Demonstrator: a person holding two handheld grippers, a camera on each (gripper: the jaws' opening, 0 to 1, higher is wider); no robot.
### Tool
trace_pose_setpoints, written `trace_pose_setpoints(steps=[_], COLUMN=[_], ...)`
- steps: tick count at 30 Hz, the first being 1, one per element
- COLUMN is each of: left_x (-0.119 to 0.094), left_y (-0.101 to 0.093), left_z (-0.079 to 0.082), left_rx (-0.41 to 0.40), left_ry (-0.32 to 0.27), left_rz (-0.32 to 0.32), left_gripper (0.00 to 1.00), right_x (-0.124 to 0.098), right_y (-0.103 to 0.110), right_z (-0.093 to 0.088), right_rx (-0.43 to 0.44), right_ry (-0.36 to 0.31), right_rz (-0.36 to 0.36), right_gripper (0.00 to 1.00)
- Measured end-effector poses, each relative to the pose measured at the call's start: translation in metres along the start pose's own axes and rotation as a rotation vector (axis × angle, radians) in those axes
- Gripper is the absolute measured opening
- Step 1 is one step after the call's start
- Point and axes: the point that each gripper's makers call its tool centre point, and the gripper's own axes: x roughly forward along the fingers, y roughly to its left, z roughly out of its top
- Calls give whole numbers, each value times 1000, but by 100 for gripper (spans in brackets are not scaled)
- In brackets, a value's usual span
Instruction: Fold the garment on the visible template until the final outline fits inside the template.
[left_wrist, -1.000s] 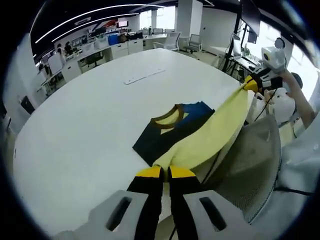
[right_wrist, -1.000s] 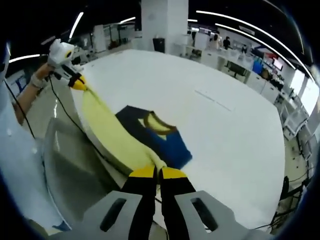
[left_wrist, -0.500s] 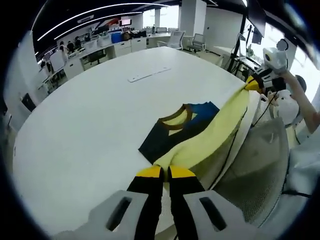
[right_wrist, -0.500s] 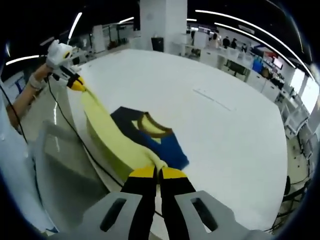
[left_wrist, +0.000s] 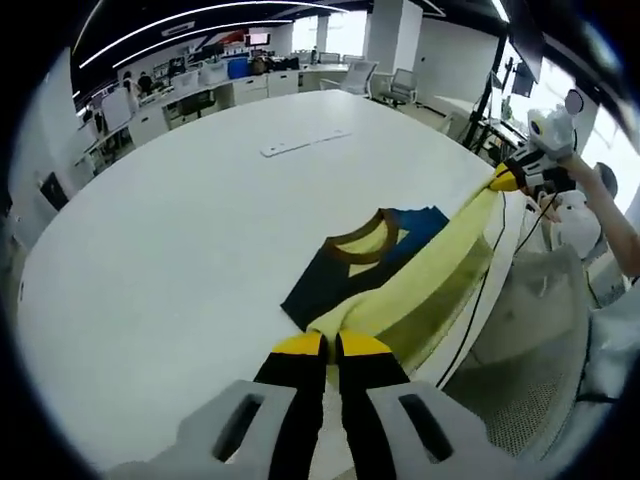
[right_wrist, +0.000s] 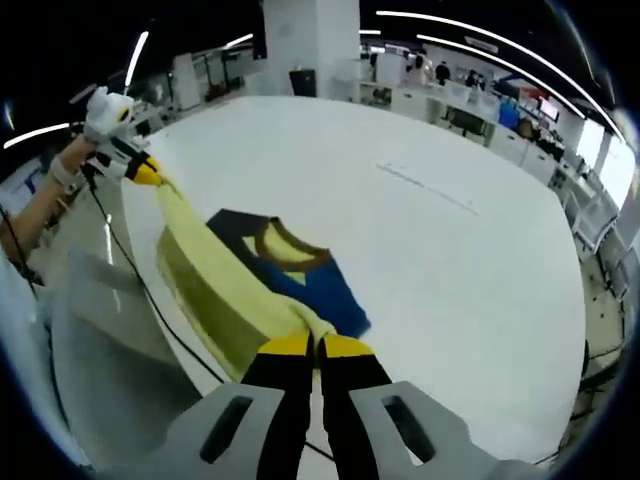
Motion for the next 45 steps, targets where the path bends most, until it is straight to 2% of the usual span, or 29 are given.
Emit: trace_pose_setpoints(steps=[4, 16, 25, 31, 38, 45], left_x=[10, 45, 61, 71, 85, 96], left_y=[4, 30, 42, 48, 54, 56], left_z=[1, -14, -14, -14, -15, -22], left_rx=[-5, -77, -74, -80, -99, -117], left_ry=[9, 24, 35, 45, 34, 42], left_rz=[-3, -15, -6, -9, -1, 5], left_gripper=[0, 0, 0, 0, 0, 0], right_x=[7, 34, 51, 64, 76, 89], right_y=[-3, -10, -19, -30, -34, -41], right_z=[-1, -17, -21, -21, -23, -28], right_rx=[4, 53, 79, 127, 115, 145], right_ry=[5, 24, 24, 6, 26, 28], right_rz=[0, 9, -1, -9, -14, -16], right_gripper=[2, 2, 2, 2, 2, 2])
